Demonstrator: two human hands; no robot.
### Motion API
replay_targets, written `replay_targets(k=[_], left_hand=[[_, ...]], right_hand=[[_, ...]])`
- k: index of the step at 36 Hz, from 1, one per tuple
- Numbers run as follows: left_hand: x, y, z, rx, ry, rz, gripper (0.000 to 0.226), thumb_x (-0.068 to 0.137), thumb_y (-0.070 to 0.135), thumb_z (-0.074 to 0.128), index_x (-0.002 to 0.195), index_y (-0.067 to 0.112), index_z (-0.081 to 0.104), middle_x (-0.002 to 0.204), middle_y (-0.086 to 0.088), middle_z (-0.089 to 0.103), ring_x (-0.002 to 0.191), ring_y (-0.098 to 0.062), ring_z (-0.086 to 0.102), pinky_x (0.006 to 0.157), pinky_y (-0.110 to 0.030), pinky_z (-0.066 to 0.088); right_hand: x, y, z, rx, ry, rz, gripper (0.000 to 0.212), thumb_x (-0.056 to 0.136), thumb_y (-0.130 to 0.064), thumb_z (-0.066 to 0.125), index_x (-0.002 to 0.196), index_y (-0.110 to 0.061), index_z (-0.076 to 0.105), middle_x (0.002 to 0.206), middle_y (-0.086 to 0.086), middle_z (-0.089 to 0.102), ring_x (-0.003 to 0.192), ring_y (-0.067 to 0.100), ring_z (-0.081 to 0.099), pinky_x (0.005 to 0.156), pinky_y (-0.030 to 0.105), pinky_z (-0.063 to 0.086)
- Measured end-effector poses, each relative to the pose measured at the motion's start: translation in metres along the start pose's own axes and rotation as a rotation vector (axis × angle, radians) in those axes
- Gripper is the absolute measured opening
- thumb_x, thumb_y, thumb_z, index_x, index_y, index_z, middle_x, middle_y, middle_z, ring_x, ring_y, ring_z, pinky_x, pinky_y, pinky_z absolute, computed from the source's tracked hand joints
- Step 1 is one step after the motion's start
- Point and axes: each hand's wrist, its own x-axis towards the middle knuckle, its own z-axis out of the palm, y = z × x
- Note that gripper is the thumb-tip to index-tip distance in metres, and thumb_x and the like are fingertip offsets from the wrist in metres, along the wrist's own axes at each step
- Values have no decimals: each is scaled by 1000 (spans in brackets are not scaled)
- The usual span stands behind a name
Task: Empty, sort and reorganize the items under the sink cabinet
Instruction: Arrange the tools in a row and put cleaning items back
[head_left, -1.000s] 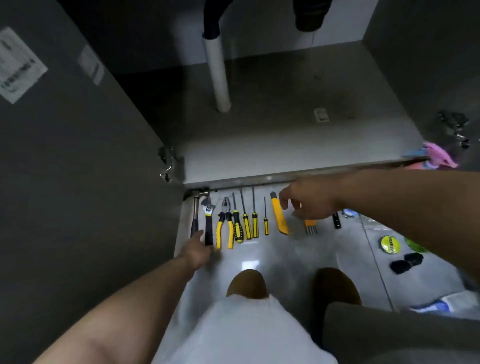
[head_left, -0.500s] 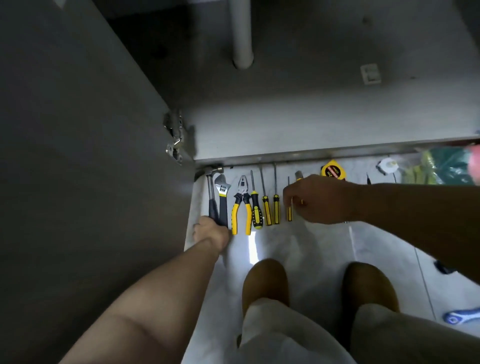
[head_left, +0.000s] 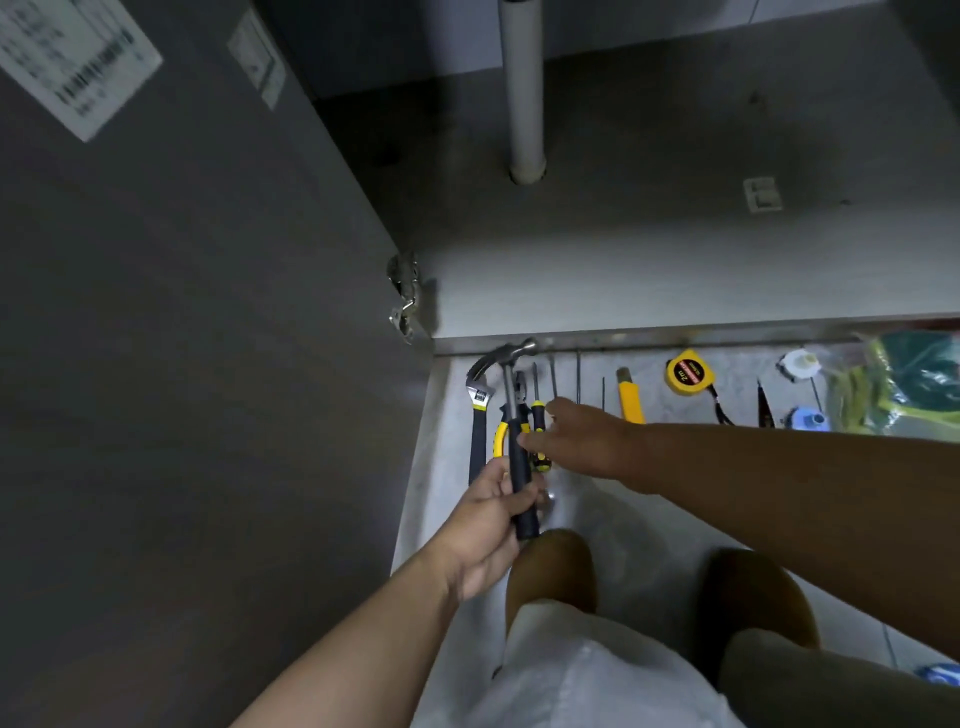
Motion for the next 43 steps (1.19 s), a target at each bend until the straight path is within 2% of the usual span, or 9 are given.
replay_targets(k=[5,7,10,13,16,21,27,36,43], left_hand=[[5,9,22,126,-187,61,37,99,-8,52,135,-2,47,116,-24,61,108,-34,56,106,-50,42],[12,15,30,165,-216,87,37,99,-3,55,136,-1,49,116,-21,64,106,-31,58,98,-42,44],[24,30,38,152,-139,109,28,103,22,56,123,5,65,113,-12,69,98,-19,66,89,-29,50],[45,36,28,248,108,148,28,103,36,54,104,16,74,102,0,75,96,-16,68,79,-25,51],[73,29,2,410,474,208,13,100,16,56,95,20,67,89,-1,69,77,-20,62,56,-22,51],[105,17,-49,1021,834,-27,20,84,14,61,103,20,55,114,-8,58,107,-31,59,90,-37,50],[112,3,-60,1232,773,-22,33,90,26,68,115,11,51,127,-12,54,116,-33,56,96,-41,47],[108,12,-51,1134,734,-172,42,91,28,67,123,7,49,123,-15,62,115,-34,61,97,-41,53],[91,26,-41,878,630,-216,23,96,19,59,109,5,70,99,-15,71,88,-33,68,73,-35,56]], right_hand=[[-4,-1,-14,339,206,-76,14,95,-32,61,88,-20,58,85,-1,67,76,14,62,61,24,49],[-1,0,-22,460,279,-81,8,95,-19,56,88,-16,58,82,2,75,83,21,69,78,34,54],[5,4,-36,648,280,-76,7,99,-13,49,97,-11,55,78,9,75,85,28,74,85,44,58],[8,13,-49,820,238,-28,12,103,-15,44,94,-13,52,76,12,63,73,28,70,68,39,60],[10,28,-59,785,221,-2,15,103,-15,42,91,-15,51,72,5,47,62,20,51,50,27,49],[9,47,-69,800,111,31,21,101,-10,42,81,-16,46,63,-1,40,50,12,39,44,24,41],[5,71,-69,799,77,38,14,103,-11,43,91,-13,49,63,0,40,51,13,37,50,28,38],[0,76,-65,793,-47,36,24,104,-13,45,80,-17,51,61,-2,42,52,13,37,51,29,38],[-5,49,-78,674,-55,-1,13,102,-13,46,89,-15,49,59,-4,42,49,11,38,48,26,40]])
